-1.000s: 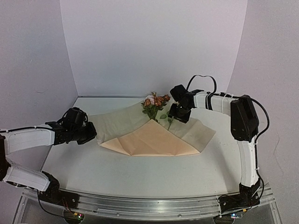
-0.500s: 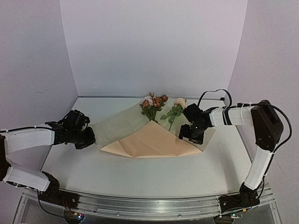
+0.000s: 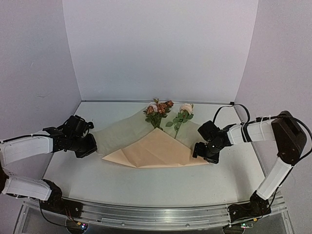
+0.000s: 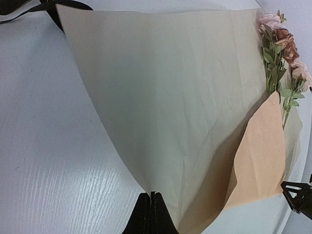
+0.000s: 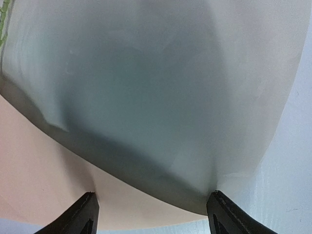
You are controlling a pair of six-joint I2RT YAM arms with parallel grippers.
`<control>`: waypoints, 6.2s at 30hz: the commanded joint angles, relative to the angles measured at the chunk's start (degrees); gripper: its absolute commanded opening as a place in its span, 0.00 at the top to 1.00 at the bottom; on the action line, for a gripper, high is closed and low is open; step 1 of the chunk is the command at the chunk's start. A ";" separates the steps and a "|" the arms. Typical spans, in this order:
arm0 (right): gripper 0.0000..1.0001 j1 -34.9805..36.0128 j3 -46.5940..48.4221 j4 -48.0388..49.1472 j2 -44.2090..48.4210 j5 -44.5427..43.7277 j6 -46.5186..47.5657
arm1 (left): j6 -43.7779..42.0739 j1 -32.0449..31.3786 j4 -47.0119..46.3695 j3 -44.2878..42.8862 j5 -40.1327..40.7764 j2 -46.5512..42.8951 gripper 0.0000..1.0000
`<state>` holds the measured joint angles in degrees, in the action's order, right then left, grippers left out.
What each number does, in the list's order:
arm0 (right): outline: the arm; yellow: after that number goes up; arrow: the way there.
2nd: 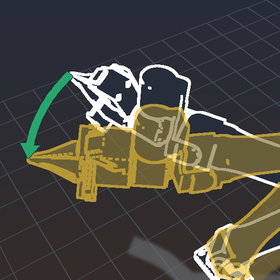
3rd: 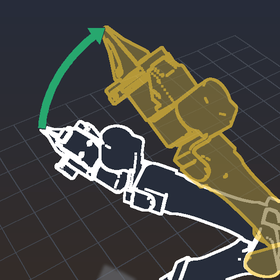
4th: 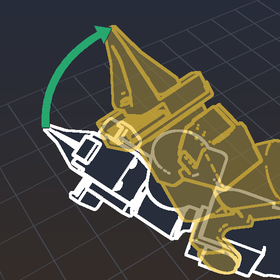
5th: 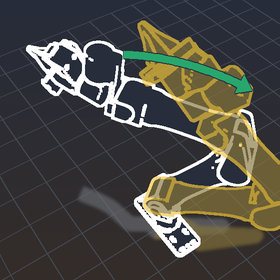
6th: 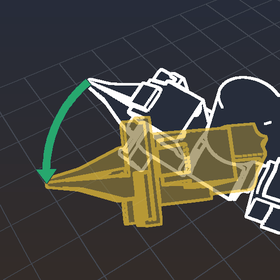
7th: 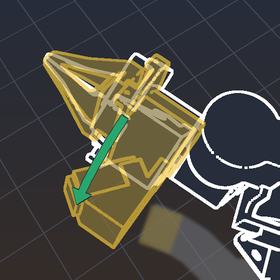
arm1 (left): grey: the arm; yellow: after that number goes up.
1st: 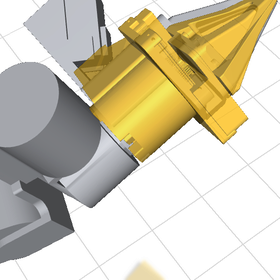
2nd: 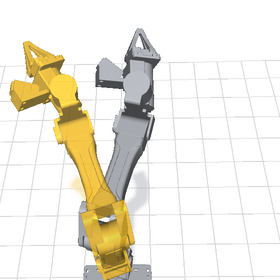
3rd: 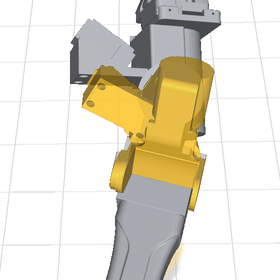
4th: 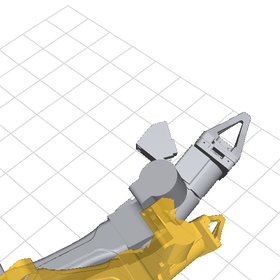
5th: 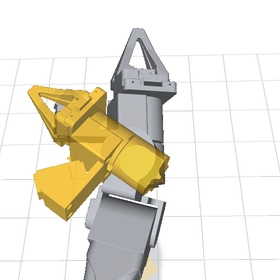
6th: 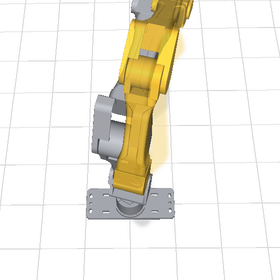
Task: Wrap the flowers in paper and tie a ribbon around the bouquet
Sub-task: Adjust the fake flower on the 1/4-folded wrapping paper, then fold the 1/4-folded wrapping paper at the center of the board.
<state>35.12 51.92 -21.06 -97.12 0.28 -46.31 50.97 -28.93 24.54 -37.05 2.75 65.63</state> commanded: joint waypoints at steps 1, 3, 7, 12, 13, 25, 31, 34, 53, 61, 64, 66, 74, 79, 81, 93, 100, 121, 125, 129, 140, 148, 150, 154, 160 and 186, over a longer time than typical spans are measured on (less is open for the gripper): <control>0.20 1.45 -3.49 1.76 4.64 0.74 -2.35 | 0.94 0.36 2.50 -0.14 -0.17 -2.56 1.00; 0.20 2.29 -5.10 1.81 5.98 0.93 -3.20 | 1.23 0.36 3.36 0.11 -0.28 -3.33 1.00; 0.20 4.81 -7.94 1.82 8.49 1.13 -5.23 | 2.01 0.32 4.80 0.87 -0.92 -4.82 1.00; 0.19 8.48 -10.57 0.93 12.02 0.49 -8.49 | 2.83 0.27 6.27 2.32 -2.21 -6.92 1.00; 0.19 8.76 -10.70 0.44 12.53 0.07 -8.76 | 2.84 0.27 6.37 2.49 -2.33 -7.24 1.00; 0.23 5.91 17.52 -6.47 -2.24 -7.28 -0.11 | -1.55 0.29 1.17 -0.43 -1.99 -5.76 1.00; 0.40 2.62 36.82 -8.88 -18.71 -10.08 1.31 | -3.74 0.19 0.78 -2.67 -2.23 -4.71 1.00; 0.44 1.25 42.70 -9.37 -23.83 -11.15 0.38 | -4.47 0.16 0.85 -3.28 -2.31 -4.73 1.00; 0.58 -1.35 61.82 -15.22 -40.75 -6.50 -6.58 | -5.65 0.19 0.93 -4.93 -2.58 -4.96 1.00; 0.73 -1.29 62.74 -16.12 -41.24 -4.42 -7.65 | -5.71 0.19 1.42 -4.99 -2.57 -6.16 1.00; 0.75 -1.28 63.01 -16.49 -41.38 -3.87 -7.57 | -5.71 0.19 1.72 -4.96 -2.58 -6.88 1.00; 0.78 -1.28 62.85 -16.88 -41.19 -3.52 -7.83 | -5.75 0.19 1.94 -4.85 -2.55 -7.36 1.00; 0.81 -0.37 59.36 -17.07 -39.20 -3.33 -8.86 | -5.18 0.19 4.58 -5.06 -3.59 -10.26 1.00; 0.83 0.59 56.96 -17.01 -37.77 -3.51 -9.75 | -4.12 0.19 10.30 -5.44 0.14 -11.57 1.00; 0.84 1.17 55.95 -16.98 -37.17 -3.63 -10.12 | -3.85 0.20 12.08 -5.04 0.99 -12.41 1.00; 1.00 5.34 51.60 -14.08 -32.21 -9.20 -8.28 | -3.40 0.19 12.37 -2.58 -0.52 -14.59 1.00; 1.00 8.05 51.55 -10.56 -29.87 -13.40 -4.49 | -4.10 0.19 8.98 -1.56 -3.51 -13.64 1.00; 0.97 10.17 49.45 -8.63 -27.61 -15.15 -4.40 | -3.13 0.19 7.98 0.57 -5.44 -15.94 1.00; 0.97 10.30 50.23 -7.13 -28.14 -13.31 -1.83 | -3.20 0.19 7.99 0.64 -5.48 -16.13 1.00; 0.98 10.30 52.42 -6.38 -29.85 -9.59 -0.79 | -3.24 0.19 7.87 0.79 -5.66 -16.15 1.00; 0.96 10.47 55.40 -5.67 -34.94 -2.69 -4.26 | -3.33 0.19 5.85 0.97 -7.40 -16.67 1.00; 0.72 10.04 56.55 -5.70 -37.14 -0.84 -4.55 | -3.17 0.16 8.72 -1.33 -4.76 -18.63 1.00; 0.67 9.75 57.38 -5.66 -37.88 1.37 -4.06 | -3.07 0.21 9.13 -1.24 -4.62 -18.98 1.00; 0.55 9.70 58.07 -5.60 -37.91 3.39 -3.00 | -2.53 0.19 9.35 -0.89 -4.57 -19.30 1.00; 0.37 9.71 56.19 -4.02 -34.80 7.85 -1.50 | -2.16 0.19 9.33 -0.76 -4.29 -19.11 1.00; 0.09 6.72 38.13 0.62 -20.03 25.01 5.58 | -1.40 0.19 5.84 -1.25 -4.45 -17.15 1.00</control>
<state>41.76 94.36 -20.52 -123.01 25.21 -43.23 50.90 -28.93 33.50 -36.32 -0.82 48.88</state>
